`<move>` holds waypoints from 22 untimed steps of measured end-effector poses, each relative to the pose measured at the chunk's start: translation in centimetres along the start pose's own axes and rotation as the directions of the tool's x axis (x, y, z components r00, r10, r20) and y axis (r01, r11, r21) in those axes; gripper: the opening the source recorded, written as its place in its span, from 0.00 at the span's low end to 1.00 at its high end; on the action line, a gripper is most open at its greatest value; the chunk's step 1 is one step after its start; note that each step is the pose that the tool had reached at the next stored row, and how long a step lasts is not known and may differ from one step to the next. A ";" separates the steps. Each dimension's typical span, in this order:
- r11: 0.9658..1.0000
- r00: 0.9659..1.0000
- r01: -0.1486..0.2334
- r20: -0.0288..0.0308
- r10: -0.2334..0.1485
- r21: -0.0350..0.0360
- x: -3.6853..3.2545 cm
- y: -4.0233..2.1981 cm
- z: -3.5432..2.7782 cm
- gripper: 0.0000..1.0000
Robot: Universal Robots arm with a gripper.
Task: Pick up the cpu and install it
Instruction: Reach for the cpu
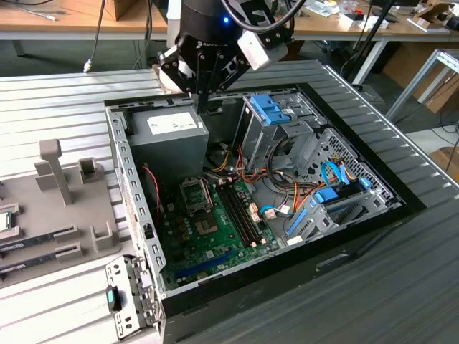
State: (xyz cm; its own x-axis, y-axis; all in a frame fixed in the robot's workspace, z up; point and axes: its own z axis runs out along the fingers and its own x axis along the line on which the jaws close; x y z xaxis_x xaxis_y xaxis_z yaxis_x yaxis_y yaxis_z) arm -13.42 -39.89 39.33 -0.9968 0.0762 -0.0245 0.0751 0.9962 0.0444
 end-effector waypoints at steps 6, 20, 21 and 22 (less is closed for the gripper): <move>1.000 1.000 0.000 0.000 0.000 0.000 0.15 -0.01 0.00 0.11; 1.000 1.000 0.000 0.000 0.000 0.000 0.81 -0.06 -0.03 0.11; 1.000 1.000 0.000 0.000 0.000 0.000 0.84 -0.06 -0.02 0.11; 1.000 1.000 0.000 0.000 0.000 0.000 0.88 -0.07 -0.03 0.11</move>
State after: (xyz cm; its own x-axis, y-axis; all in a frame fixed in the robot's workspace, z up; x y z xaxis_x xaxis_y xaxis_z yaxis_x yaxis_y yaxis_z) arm -14.30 -39.89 39.33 -0.9968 0.0762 -0.0245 0.0750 0.9962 0.0444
